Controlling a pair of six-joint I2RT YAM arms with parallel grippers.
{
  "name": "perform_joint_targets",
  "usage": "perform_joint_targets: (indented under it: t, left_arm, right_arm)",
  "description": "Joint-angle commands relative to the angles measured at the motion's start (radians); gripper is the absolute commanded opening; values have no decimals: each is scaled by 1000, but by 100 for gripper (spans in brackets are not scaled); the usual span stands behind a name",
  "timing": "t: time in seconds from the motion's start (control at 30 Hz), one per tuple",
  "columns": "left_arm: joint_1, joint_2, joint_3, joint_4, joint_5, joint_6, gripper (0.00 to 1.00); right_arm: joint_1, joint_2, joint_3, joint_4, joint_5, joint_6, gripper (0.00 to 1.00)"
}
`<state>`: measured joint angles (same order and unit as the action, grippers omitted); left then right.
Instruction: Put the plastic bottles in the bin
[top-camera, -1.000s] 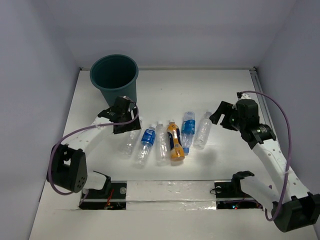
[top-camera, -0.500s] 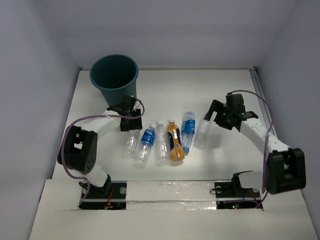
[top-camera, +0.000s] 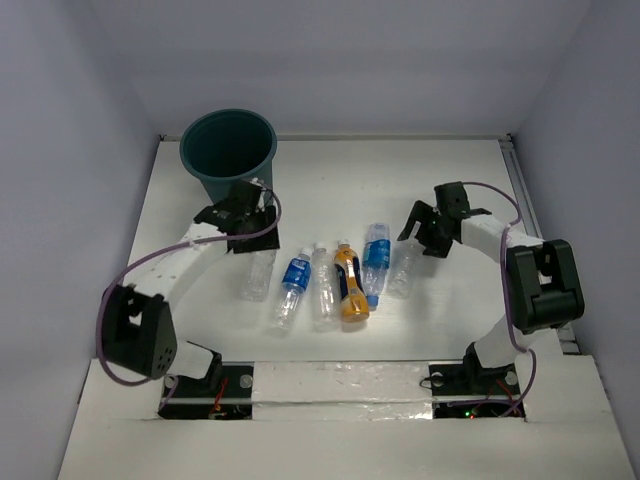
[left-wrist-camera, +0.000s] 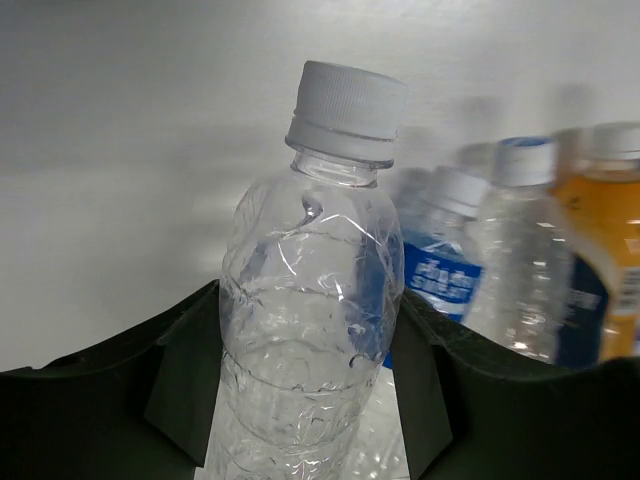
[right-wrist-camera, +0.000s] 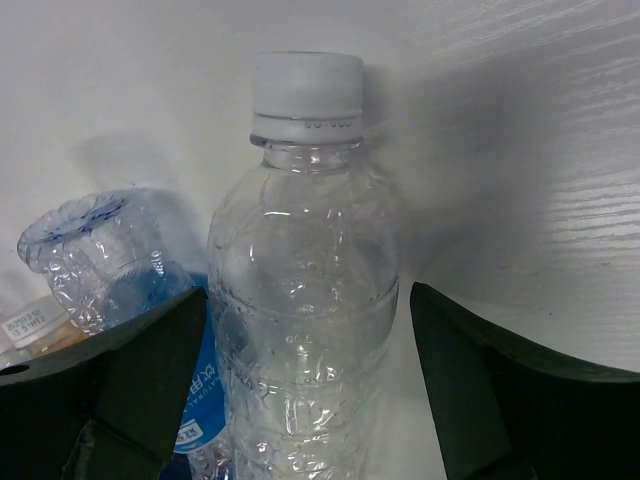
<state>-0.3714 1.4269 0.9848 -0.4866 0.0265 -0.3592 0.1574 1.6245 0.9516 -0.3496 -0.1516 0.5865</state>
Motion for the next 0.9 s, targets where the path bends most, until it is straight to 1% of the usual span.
perform_joint_targets:
  t: [0.0, 0.07, 0.1, 0.17, 0.2, 0.27, 0.3, 0.37, 0.4, 0.5, 0.57, 0.6, 0.63, 0.67, 0.7, 0.8, 0.83, 0.87]
  left_arm:
    - [-4, -132, 167, -78, 22, 5, 22]
    - [-4, -151, 237, -95, 64, -12, 21]
    - [-4, -149, 318, -101, 79, -17, 21]
    - [-4, -132, 412, -101, 107, -30, 21]
    - [-4, -119, 517, -101, 107, -32, 21]
    - [18, -58, 634, -102, 101, -30, 21]
    - [35, -34, 752, -96, 99, -30, 21]
    - [107, 56, 871, -89, 127, -40, 20]
    - [130, 84, 976, -73, 133, -59, 19]
    - [202, 181, 1118, -38, 74, -93, 20]
    - [235, 220, 1138, 3, 29, -116, 21]
    - [256, 227, 1126, 66, 6, -124, 22]
    - [265, 233, 1112, 98, -54, -136, 22]
    - [278, 243, 1097, 130, -62, -142, 23]
    - [287, 250, 1065, 198, -68, -147, 24]
    - [296, 296, 1057, 247, -111, -139, 29]
    - [296, 308, 1062, 250, -122, -132, 32]
    - [296, 326, 1065, 252, -125, -112, 47]
  right_arm:
    - [-5, -6, 39, 32, 40, 45, 86]
    - [-5, -11, 38, 34, 47, 53, 83]
    - [-5, -15, 38, 32, 52, 55, 78]
    - [-5, -29, 38, 20, 75, 55, 72]
    - [-5, -52, 38, 17, 83, 50, 67]
    - [-5, -80, 39, -3, 104, 46, 64]
    - [-5, -112, 36, -6, 112, 42, 60]
    - [-5, -150, 32, -18, 121, 41, 58]
    - [-5, -170, 26, -23, 122, 38, 58]
    - [-5, -267, 12, -38, 100, 33, 58]
    - [-5, -357, -2, -43, 75, 33, 58]
    - [-5, -389, -5, -45, 66, 35, 58]
    - [-5, -417, -1, -52, 58, 35, 58]
    - [-5, -467, 7, -57, 41, 36, 59]
    - [-5, -486, 19, -61, 34, 39, 59]
    - [26, -523, 97, -68, 0, 59, 59]
    - [39, -522, 123, -57, -12, 79, 59]
    - [54, -516, 183, -51, -20, 90, 59]
